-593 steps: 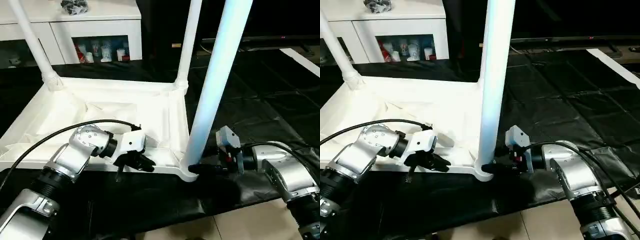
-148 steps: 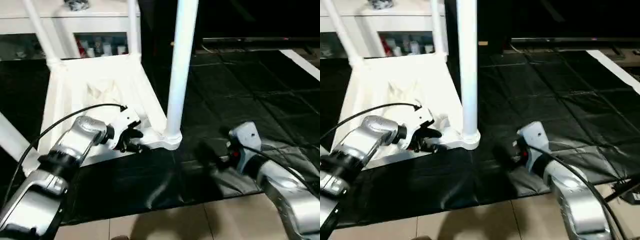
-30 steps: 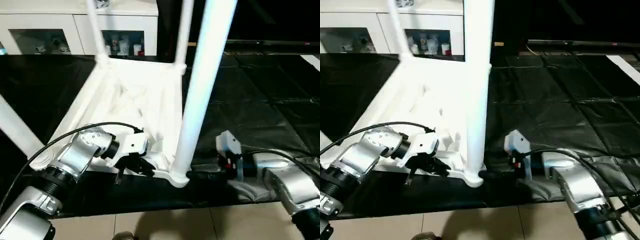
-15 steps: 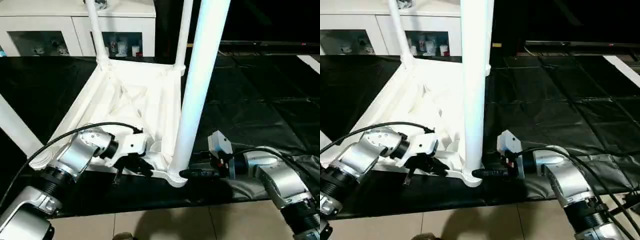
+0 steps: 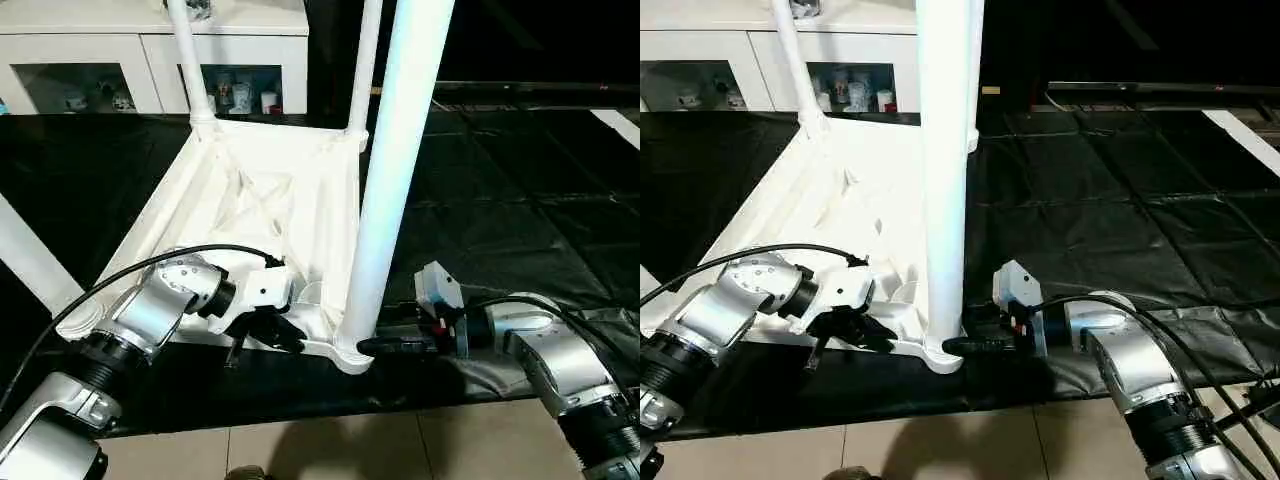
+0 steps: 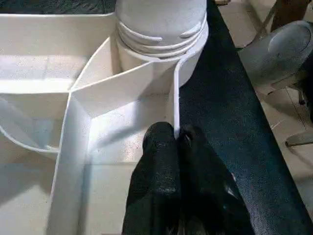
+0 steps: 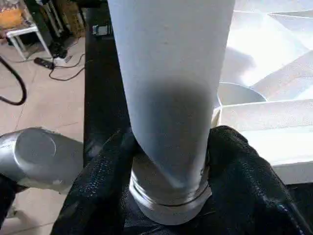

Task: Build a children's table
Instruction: Rotate leg to tighten

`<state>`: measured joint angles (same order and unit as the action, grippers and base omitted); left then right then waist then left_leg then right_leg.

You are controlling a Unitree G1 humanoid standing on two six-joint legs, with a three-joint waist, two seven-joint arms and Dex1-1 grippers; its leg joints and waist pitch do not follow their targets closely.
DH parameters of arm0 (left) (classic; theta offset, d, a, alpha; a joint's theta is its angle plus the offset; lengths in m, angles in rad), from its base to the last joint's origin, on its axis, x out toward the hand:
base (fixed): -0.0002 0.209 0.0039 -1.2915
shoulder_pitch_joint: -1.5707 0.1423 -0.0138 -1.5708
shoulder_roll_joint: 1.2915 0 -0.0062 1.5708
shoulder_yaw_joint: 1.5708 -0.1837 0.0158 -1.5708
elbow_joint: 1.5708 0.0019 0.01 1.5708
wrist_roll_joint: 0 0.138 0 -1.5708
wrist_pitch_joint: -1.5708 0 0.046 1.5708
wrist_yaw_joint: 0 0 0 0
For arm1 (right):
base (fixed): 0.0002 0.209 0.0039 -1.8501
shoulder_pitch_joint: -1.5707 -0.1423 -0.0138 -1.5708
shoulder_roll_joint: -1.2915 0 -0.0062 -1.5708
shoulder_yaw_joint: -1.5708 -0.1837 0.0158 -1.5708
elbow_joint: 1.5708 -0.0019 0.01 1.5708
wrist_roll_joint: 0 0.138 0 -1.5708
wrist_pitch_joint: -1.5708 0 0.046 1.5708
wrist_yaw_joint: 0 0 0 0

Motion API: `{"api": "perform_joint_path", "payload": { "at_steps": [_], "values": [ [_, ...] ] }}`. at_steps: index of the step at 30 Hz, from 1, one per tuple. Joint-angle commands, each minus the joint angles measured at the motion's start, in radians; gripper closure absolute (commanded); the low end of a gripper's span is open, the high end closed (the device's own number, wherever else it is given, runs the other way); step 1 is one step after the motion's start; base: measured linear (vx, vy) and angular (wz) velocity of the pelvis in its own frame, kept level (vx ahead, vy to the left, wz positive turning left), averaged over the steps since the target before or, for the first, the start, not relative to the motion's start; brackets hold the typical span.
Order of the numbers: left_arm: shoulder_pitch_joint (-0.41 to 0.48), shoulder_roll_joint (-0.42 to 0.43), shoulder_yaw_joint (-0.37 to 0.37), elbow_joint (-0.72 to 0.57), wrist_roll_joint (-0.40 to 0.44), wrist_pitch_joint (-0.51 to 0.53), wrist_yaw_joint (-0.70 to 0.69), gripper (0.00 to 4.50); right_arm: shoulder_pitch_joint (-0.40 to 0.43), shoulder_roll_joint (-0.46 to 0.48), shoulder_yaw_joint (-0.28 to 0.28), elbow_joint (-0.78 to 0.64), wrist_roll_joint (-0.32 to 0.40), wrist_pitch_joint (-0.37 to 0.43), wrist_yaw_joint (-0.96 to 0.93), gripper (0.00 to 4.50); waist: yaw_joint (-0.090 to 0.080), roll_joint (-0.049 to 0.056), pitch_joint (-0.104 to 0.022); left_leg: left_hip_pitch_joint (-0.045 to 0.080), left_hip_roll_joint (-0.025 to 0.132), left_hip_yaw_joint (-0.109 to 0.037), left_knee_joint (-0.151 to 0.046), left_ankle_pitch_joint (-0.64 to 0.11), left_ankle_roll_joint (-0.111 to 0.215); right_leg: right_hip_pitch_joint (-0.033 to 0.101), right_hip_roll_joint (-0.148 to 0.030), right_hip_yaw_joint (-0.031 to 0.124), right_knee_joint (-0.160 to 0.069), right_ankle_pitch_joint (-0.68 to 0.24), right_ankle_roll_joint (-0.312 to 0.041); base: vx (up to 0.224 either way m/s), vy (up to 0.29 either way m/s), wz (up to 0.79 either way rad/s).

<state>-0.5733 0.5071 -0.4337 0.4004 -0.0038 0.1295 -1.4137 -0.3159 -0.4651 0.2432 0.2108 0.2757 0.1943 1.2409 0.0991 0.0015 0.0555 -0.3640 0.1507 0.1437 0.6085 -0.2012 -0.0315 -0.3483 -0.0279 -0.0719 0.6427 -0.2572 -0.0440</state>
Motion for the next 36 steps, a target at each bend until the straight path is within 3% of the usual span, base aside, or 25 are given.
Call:
{"api": "perform_joint_path", "payload": {
  "at_steps": [1, 5, 6, 8, 10, 11, 12, 15, 16, 21, 22, 23, 27, 32, 36],
  "values": [
    [-0.032, -0.050, 0.011, 0.011, 0.002, 0.026, 0.063, 4.50, 0.003, 0.023, 0.004, 0.007, 0.008, 0.025, -0.033, 2.47, -0.003, 0.012, -0.061, 0.012, 0.099, -0.027, -0.069, -0.103, 0.074, 0.040, -0.141, 0.071, -0.081, 0.049, -0.258, 0.000, 0.000, 0.00],
    [-0.055, -0.092, 0.048, 0.031, -0.010, 0.079, 0.139, 4.50, -0.006, 0.052, -0.011, 0.037, -0.013, 0.031, -0.110, 2.48, -0.007, 0.011, -0.059, 0.009, 0.096, -0.027, -0.072, -0.131, 0.049, 0.041, -0.145, 0.071, -0.087, -0.024, -0.252, 0.000, 0.000, 0.00],
    [-0.081, -0.141, 0.089, 0.043, -0.028, 0.143, 0.224, 4.50, -0.041, 0.109, -0.041, 0.118, -0.058, 0.037, -0.265, 2.48, -0.013, 0.010, -0.059, 0.010, 0.096, -0.026, -0.074, -0.133, 0.040, 0.038, -0.141, 0.071, -0.086, -0.043, -0.251, 0.000, 0.000, 0.00],
    [-0.089, -0.156, 0.101, 0.043, -0.032, 0.163, 0.249, 4.50, -0.055, 0.132, -0.053, 0.150, -0.071, 0.040, -0.321, 2.48, -0.026, 0.007, -0.058, 0.001, 0.088, -0.030, -0.077, -0.139, 0.023, 0.045, -0.142, 0.066, -0.091, -0.098, -0.241, 0.000, 0.000, 0.00],
    [-0.102, -0.191, 0.125, 0.031, -0.031, 0.215, 0.320, 4.50, -0.119, 0.216, -0.098, 0.264, -0.090, 0.052, -0.499, 2.48, -0.045, 0.008, -0.058, -0.003, 0.086, -0.027, -0.074, -0.131, 0.017, 0.044, -0.143, 0.067, -0.096, -0.127, -0.231, 0.000, 0.000, 0.00],
    [-0.103, -0.195, 0.128, 0.029, -0.030, 0.220, 0.328, 4.50, -0.126, 0.224, -0.103, 0.274, -0.091, 0.053, -0.516, 2.48, -0.045, 0.008, -0.058, -0.003, 0.086, -0.027, -0.074, -0.131, 0.017, 0.044, -0.143, 0.067, -0.096, -0.127, -0.231, 0.000, 0.000, 0.00],
    [-0.105, -0.205, 0.135, 0.023, -0.030, 0.237, 0.349, 4.50, -0.145, 0.251, -0.117, 0.302, -0.090, 0.057, -0.566, 2.49, -0.057, 0.008, -0.061, -0.007, 0.084, -0.026, -0.070, -0.104, 0.023, 0.047, -0.140, 0.067, -0.095, -0.086, -0.231, 0.000, 0.000, 0.00],
    [-0.111, -0.233, 0.155, 0.006, -0.032, 0.283, 0.409, 4.50, -0.195, 0.315, -0.149, 0.366, -0.086, 0.064, -0.687, 2.49, -0.061, 0.010, -0.076, -0.011, 0.081, -0.021, -0.059, 0.001, 0.057, 0.048, -0.132, 0.069, -0.075, 0.116, -0.244, 0.000, 0.000, 0.00],
    [-0.112, -0.249, 0.164, -0.004, -0.031, 0.302, 0.441, 4.50, -0.223, 0.347, -0.160, 0.394, -0.085, 0.062, -0.738, 2.49, -0.066, 0.006, -0.078, -0.012, 0.080, -0.019, -0.059, 0.034, 0.076, 0.045, -0.131, 0.070, -0.062, 0.214, -0.256, 0.000, 0.000, 0.00],
    [-0.113, -0.266, 0.171, -0.017, -0.020, 0.321, 0.478, 4.50, -0.259, 0.384, -0.165, 0.427, -0.096, 0.051, -0.797, 2.49, -0.058, 0.010, -0.085, -0.014, 0.084, -0.018, -0.051, 0.082, 0.123, 0.042, -0.129, 0.066, -0.050, 0.334, -0.259, 0.000, 0.000, 0.00],
    [-0.117, -0.275, 0.174, -0.015, -0.008, 0.327, 0.514, 4.50, -0.277, 0.403, -0.166, 0.445, -0.119, 0.032, -0.820, 2.49, -0.053, 0.011, -0.082, -0.011, 0.090, -0.016, -0.052, 0.077, 0.137, 0.035, -0.131, 0.065, -0.049, 0.341, -0.261, 0.000, 0.000, 0.00],
    [-0.117, -0.277, 0.175, -0.014, -0.006, 0.327, 0.518, 4.50, -0.279, 0.405, -0.167, 0.446, -0.121, 0.029, -0.821, 2.14, -0.053, 0.011, -0.080, -0.011, 0.091, -0.016, -0.053, 0.066, 0.136, 0.034, -0.133, 0.065, -0.052, 0.326, -0.264, 0.000, 0.000, 0.00],
    [-0.119, -0.286, 0.182, -0.007, -0.001, 0.323, 0.545, 4.50, -0.274, 0.406, -0.183, 0.435, -0.122, 0.012, -0.830, 1.70, -0.041, 0.013, -0.076, -0.006, 0.096, -0.014, -0.057, 0.020, 0.106, 0.033, -0.134, 0.068, -0.059, 0.232, -0.257, 0.000, 0.000, 0.00],
    [-0.108, -0.267, 0.176, 0.009, 0.010, 0.298, 0.532, 4.50, -0.217, 0.351, -0.198, 0.335, -0.090, 0.016, -0.757, 1.24, -0.013, 0.013, -0.077, -0.005, 0.096, -0.012, -0.055, 0.023, 0.102, 0.032, -0.135, 0.070, -0.057, 0.251, -0.236, 0.000, 0.000, 0.00],
    [-0.090, -0.245, 0.176, 0.034, 0.013, 0.269, 0.523, 4.50, -0.149, 0.282, -0.172, 0.227, -0.080, -0.006, -0.637, 0.85, -0.004, 0.010, -0.078, -0.008, 0.094, -0.014, -0.055, 0.021, 0.107, 0.035, -0.133, 0.069, -0.056, 0.266, -0.215, 0.000, 0.000, 0.00]
  ]
}}
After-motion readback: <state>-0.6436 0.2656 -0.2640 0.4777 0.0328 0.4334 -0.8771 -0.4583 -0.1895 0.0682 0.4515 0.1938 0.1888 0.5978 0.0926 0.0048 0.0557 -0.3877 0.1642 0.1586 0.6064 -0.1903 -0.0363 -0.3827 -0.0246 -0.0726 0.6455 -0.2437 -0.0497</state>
